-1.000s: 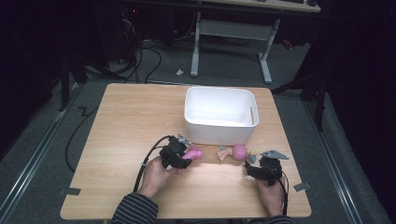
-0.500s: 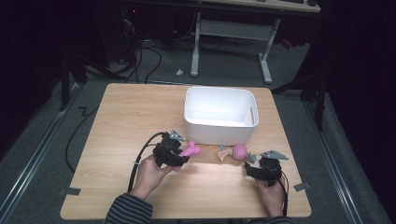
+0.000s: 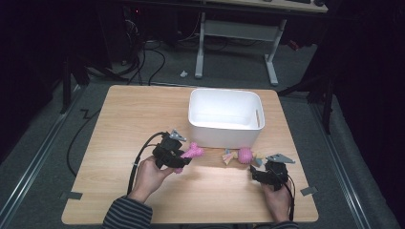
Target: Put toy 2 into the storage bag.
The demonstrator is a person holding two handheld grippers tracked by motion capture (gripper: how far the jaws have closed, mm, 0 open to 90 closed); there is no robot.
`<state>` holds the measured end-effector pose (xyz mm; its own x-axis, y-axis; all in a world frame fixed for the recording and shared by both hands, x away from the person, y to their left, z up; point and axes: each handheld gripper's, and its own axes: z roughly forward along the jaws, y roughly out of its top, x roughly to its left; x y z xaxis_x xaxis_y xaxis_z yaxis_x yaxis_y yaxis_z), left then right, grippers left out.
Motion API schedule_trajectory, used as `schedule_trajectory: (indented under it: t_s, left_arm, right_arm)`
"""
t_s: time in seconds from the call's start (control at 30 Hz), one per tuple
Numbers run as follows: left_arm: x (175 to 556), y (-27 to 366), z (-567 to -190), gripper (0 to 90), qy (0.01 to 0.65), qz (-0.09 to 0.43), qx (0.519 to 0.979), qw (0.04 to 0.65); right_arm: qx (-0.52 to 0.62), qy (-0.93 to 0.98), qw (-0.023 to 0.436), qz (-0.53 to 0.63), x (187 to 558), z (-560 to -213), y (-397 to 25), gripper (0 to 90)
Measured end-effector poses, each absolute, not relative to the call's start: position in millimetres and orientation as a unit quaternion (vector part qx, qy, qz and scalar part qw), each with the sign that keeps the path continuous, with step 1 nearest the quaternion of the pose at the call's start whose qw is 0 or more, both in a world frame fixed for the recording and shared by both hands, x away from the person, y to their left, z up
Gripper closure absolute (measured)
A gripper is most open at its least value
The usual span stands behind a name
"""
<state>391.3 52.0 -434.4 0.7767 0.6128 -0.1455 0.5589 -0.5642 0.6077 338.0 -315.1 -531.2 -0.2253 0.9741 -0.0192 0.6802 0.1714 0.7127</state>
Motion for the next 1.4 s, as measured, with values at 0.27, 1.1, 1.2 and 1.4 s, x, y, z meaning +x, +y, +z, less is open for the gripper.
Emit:
schedule_trajectory:
  t_s: [0.27, 1.1, 1.2, 1.4]
  left_arm:
    - [389, 57, -420, 58.6, 0.327, 0.041, 0.880, 0.342]
    - [398, 51, -363, 58.5, 0.303, 0.043, 0.873, 0.379]
    - [401, 50, -356, 58.6, 0.299, 0.046, 0.874, 0.380]
    - [407, 49, -345, 58.5, 0.295, 0.048, 0.876, 0.379]
  right_arm:
    - [0.571, 0.724, 0.247, 0.297, 338, -531, -315, 19.9]
    - [0.572, 0.724, 0.248, 0.297, 339, -531, -315, 19.9]
    - [0.572, 0.723, 0.247, 0.297, 338, -531, -315, 19.9]
    - [0.571, 0.724, 0.248, 0.297, 338, -531, -315, 19.9]
